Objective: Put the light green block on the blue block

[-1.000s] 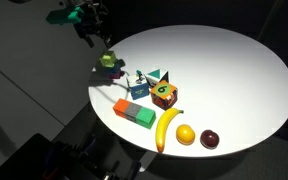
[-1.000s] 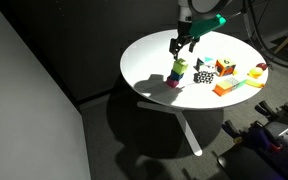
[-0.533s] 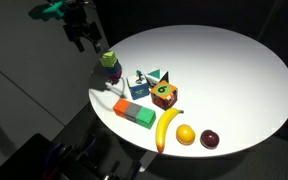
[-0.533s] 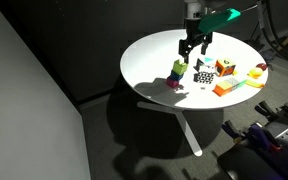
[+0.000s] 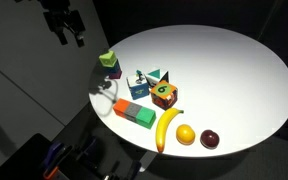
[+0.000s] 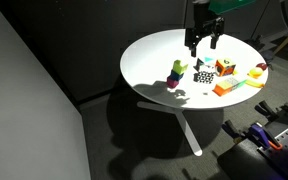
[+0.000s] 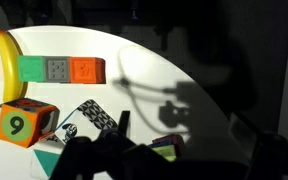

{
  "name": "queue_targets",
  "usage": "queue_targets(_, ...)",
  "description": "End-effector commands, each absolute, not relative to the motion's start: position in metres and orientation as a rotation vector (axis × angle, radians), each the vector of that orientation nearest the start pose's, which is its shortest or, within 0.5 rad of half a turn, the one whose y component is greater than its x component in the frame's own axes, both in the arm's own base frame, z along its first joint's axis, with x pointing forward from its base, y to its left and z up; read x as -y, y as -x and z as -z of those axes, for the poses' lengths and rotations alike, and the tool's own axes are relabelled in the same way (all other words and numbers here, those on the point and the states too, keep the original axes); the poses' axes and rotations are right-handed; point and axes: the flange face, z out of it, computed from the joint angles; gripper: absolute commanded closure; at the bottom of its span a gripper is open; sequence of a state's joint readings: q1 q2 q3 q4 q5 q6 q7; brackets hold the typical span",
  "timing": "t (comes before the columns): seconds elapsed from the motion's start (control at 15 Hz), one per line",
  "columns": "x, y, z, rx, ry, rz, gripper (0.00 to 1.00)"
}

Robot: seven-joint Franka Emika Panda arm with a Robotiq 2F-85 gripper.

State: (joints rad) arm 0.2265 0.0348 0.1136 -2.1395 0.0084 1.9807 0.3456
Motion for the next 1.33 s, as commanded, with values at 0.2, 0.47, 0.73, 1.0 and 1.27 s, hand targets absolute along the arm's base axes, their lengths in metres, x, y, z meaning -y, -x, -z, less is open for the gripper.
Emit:
queue_targets(0.2,-0.168,-0.466,-0.418,-0.035,3.193,-0.204,0.0)
queue_targets(0.47,-0.165,-0.457,-0.434,-0.085,3.199,-0.102,0.0)
queue_targets(0.73,-0.159,-0.45,-0.445,-0.126,3.197,0.01,0.0)
queue_targets(1.0,-0.156,-0.445,-0.444,-0.109,3.201,0.077,0.0)
queue_targets(1.27,-0.16,-0.45,-0.441,-0.086,3.186,0.031,0.0)
